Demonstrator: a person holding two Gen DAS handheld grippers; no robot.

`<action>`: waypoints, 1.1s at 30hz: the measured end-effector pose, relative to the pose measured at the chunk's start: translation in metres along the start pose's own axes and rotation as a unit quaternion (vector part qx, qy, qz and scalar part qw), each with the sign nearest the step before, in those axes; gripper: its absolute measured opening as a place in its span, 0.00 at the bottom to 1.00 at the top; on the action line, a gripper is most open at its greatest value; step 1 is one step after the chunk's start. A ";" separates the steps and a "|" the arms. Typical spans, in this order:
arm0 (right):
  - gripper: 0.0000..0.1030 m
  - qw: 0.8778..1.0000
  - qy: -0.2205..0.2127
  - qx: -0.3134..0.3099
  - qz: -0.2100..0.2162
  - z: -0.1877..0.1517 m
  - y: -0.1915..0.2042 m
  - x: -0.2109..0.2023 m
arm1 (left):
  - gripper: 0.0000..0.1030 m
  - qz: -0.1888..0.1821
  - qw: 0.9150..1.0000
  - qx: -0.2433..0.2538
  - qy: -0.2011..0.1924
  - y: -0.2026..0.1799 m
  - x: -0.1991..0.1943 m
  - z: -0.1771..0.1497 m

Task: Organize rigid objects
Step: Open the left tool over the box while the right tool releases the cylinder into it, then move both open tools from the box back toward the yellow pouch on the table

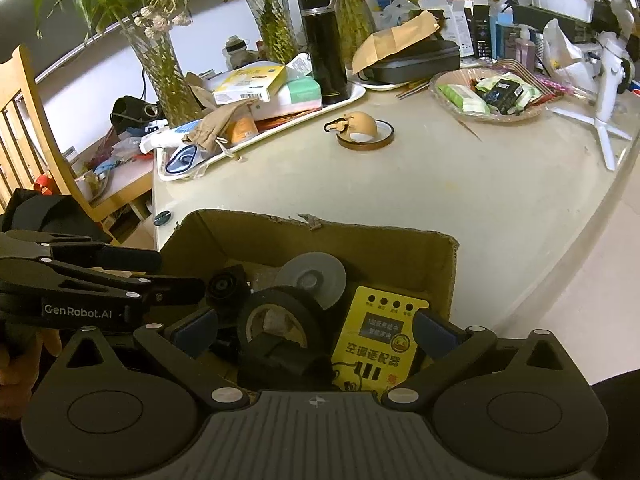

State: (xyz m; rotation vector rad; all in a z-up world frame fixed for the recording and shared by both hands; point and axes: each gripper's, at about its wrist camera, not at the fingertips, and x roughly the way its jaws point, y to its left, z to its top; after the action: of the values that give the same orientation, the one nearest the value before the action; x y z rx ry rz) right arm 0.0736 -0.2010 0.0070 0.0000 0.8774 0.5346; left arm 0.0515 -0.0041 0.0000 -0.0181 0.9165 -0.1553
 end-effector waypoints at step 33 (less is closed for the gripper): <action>1.00 1.000 -0.010 0.009 -0.017 0.009 -0.008 0.005 | 0.63 0.022 0.999 0.012 -0.031 -0.001 -0.003 0.007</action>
State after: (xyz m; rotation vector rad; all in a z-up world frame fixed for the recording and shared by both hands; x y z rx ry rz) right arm 0.0869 -0.2039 0.0076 0.0068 0.8606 0.4948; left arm 0.0551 -0.0046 0.0068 0.0189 0.8533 -0.1250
